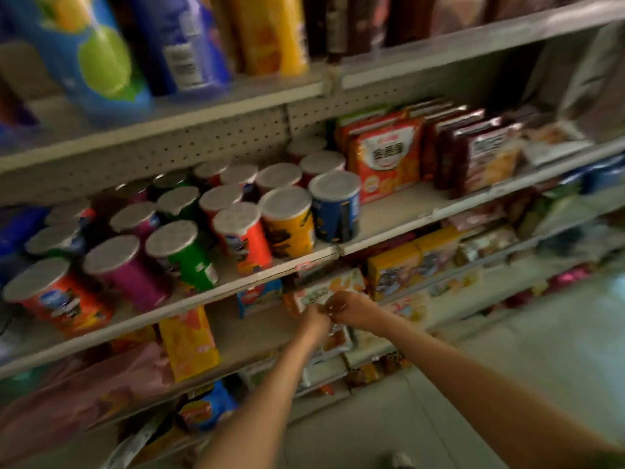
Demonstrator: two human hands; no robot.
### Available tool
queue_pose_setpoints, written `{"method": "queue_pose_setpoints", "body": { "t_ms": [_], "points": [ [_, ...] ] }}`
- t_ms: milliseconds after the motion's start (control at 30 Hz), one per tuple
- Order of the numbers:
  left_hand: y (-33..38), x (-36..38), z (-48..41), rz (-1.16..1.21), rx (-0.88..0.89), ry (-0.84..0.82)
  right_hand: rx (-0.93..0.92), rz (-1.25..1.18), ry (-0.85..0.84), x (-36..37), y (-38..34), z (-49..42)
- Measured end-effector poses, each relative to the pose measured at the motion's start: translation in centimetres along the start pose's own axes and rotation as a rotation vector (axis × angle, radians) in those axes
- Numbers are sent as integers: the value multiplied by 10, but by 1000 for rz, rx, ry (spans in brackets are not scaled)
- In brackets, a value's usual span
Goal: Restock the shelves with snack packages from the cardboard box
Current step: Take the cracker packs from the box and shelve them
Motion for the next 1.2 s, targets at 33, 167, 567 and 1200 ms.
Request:
{"method": "queue_pose_setpoints", "body": {
  "t_ms": [33,167,567,1200],
  "points": [
    [12,16,-3,-38,-12,-35,29,-82,-2,-8,18,8],
    [48,73,-4,-91,-13,-131,126,-417,-8,-29,88,39],
    [249,341,-51,-88,179,-327,441,-701,273,-179,376,149],
    [476,573,-202,64,60,-294,490,-795,470,-396,639,117]
  ]
}}
Point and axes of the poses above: each hand's wrist, its own z-axis away from the middle knuckle, its own x-axis out of the palm, y = z × x, the point moved 6 cm from there along -z, towards the middle knuckle, and after that the axes turned 7 degrees about -y, right-handed, at the moved point
